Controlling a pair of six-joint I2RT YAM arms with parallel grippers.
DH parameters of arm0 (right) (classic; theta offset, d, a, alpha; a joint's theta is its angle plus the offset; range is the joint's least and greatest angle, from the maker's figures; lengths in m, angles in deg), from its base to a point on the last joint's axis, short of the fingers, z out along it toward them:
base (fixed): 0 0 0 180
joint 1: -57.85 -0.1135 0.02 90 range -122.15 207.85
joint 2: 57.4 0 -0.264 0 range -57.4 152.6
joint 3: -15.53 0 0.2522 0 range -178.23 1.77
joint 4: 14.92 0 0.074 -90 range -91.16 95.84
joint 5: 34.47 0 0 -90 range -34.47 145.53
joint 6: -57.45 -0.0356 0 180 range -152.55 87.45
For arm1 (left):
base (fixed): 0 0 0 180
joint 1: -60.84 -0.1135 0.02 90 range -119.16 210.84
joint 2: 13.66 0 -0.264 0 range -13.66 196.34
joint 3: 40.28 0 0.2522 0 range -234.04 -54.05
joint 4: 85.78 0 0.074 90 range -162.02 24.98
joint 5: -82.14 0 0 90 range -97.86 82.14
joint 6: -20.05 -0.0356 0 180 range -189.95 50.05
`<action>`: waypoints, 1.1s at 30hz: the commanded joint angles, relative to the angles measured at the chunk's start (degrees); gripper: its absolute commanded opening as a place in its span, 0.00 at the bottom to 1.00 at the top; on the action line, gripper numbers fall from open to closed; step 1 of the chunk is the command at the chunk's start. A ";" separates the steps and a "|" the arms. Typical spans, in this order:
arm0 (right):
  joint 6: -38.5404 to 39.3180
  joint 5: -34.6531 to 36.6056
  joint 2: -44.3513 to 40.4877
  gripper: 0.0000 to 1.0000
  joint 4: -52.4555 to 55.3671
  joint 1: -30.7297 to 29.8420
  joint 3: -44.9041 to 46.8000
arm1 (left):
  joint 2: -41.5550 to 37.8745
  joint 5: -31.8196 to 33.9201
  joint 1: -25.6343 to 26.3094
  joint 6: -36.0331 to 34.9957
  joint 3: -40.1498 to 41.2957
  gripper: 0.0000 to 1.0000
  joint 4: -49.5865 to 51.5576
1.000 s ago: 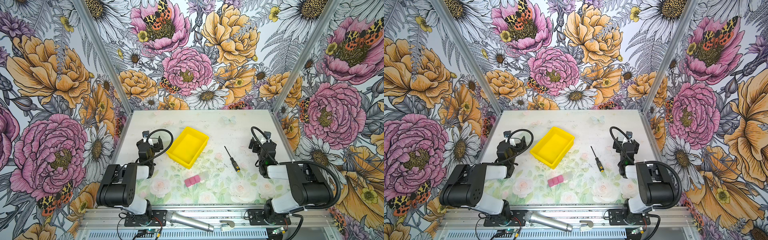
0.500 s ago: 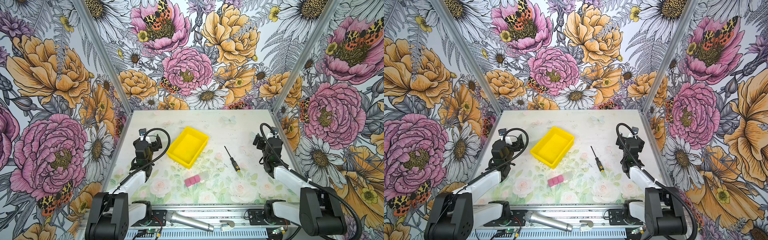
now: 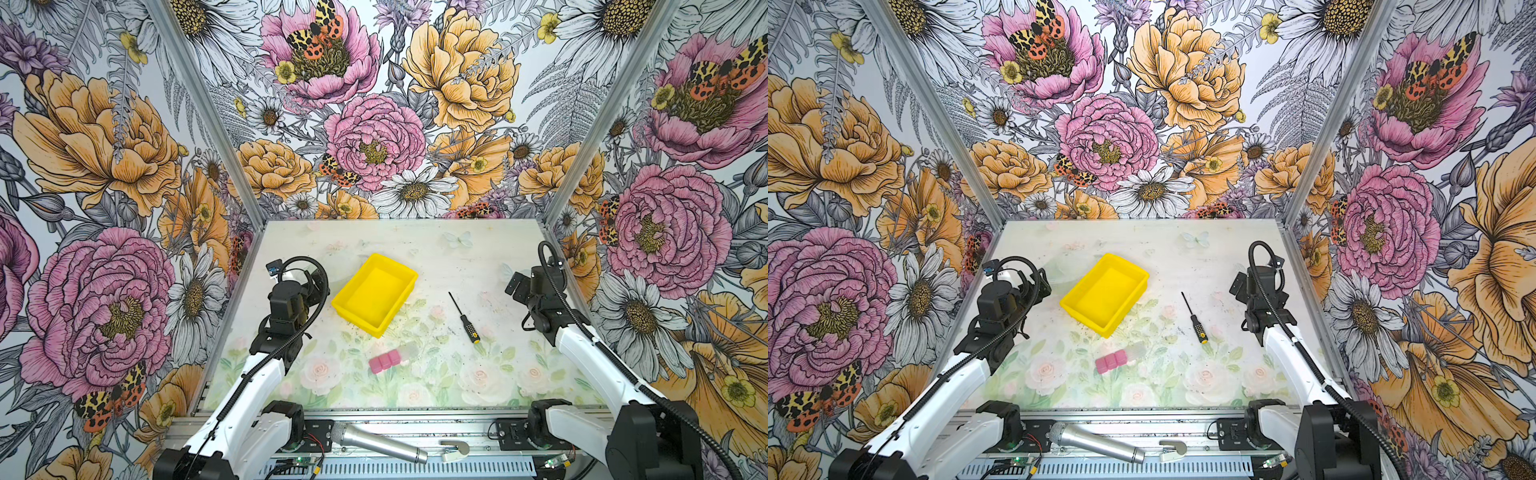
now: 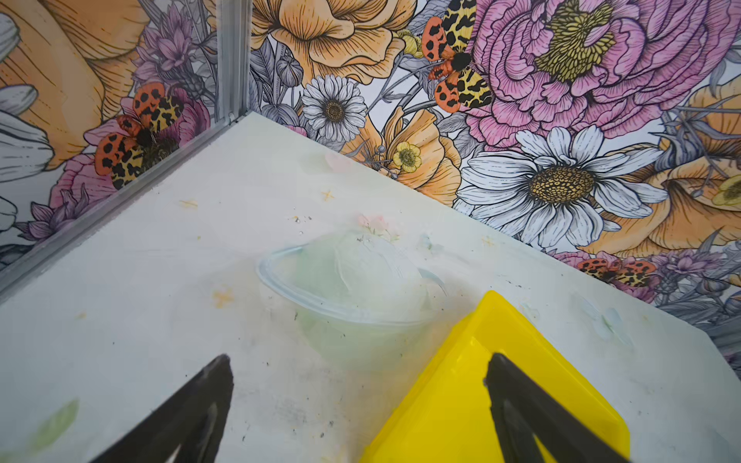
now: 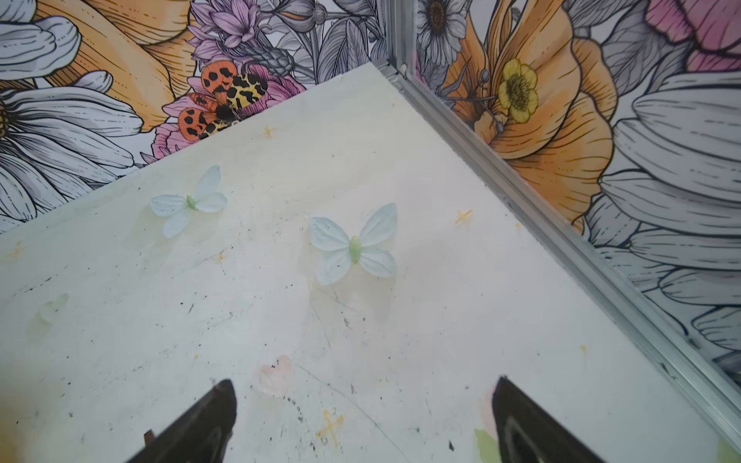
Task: Put the screwdriver in the bin
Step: Pick up the screwdriver from the middle-right of the table.
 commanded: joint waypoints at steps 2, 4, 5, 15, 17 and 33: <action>-4.77 -1.89 4.22 0.99 10.70 -2.92 -5.83 | -1.58 -0.97 2.94 5.42 -2.10 0.99 10.14; -5.65 -1.74 4.96 0.99 11.58 -4.76 -6.55 | -0.72 -1.58 3.65 6.88 -3.34 0.99 14.12; -6.11 -1.32 5.06 0.99 11.82 -5.67 -6.77 | -0.29 -2.36 3.82 7.52 -3.57 0.99 15.31; -7.16 -4.68 13.79 0.99 15.34 -11.65 -11.99 | 4.86 -11.52 9.60 5.99 -6.66 0.99 18.86; -7.32 -5.44 15.63 0.98 15.42 -12.47 -13.10 | 5.53 -13.17 11.19 5.26 -7.24 0.99 18.65; -7.08 -9.90 24.67 0.97 15.44 -19.14 -14.81 | 7.95 -20.20 13.78 2.69 -8.87 0.99 17.50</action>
